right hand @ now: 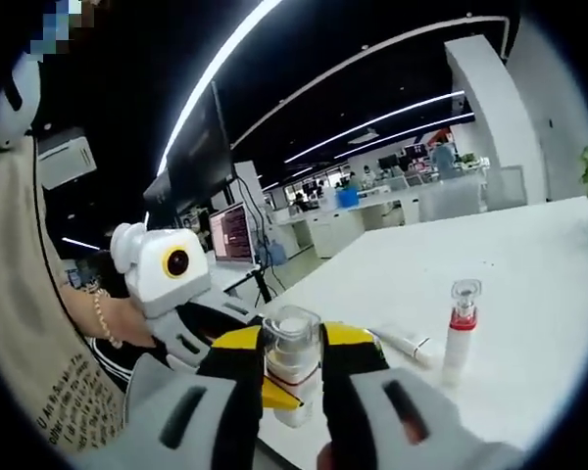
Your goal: Arrange the skincare products in the storage area until every visible bottle or jar stands upright without overlapping.
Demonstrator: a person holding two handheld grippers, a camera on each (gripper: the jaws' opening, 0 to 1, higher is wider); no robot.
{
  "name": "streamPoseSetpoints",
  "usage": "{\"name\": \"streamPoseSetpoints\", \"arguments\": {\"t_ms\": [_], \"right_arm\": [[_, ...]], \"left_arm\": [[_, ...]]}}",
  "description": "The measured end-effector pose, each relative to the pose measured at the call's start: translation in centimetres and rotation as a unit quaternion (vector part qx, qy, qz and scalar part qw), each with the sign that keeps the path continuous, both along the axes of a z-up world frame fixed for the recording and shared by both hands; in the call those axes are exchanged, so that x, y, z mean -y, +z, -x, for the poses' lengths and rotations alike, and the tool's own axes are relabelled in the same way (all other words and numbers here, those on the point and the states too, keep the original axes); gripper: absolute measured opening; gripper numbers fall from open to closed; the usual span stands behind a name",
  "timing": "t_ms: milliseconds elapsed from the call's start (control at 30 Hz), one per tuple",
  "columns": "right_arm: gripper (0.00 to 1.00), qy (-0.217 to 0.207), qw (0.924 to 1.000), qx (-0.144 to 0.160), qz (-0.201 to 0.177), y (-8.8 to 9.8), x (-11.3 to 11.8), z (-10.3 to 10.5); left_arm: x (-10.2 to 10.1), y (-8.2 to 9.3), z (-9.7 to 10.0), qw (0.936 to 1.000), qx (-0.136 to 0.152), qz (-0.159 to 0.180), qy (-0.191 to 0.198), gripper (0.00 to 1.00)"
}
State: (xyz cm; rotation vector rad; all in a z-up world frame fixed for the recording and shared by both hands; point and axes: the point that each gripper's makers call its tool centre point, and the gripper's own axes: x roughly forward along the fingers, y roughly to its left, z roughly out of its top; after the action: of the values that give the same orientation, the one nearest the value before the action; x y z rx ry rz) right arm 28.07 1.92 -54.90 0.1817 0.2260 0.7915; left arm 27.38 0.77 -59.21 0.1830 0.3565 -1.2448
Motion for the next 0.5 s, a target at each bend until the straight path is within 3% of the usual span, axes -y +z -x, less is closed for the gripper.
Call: {"name": "streamPoseSetpoints", "arguments": {"t_ms": [300, 500], "right_arm": [[0.21, -0.009, 0.9994, 0.005, 0.034, -0.8, 0.6, -0.5], [0.21, -0.012, 0.9985, 0.005, 0.054, -1.4, 1.2, -1.2]], "left_arm": [[0.9, -0.9, -0.4, 0.9998, 0.006, -0.008, -0.017, 0.19], [1.4, -2.9, -0.7, 0.9973, 0.021, -0.054, -0.044, 0.19]]}}
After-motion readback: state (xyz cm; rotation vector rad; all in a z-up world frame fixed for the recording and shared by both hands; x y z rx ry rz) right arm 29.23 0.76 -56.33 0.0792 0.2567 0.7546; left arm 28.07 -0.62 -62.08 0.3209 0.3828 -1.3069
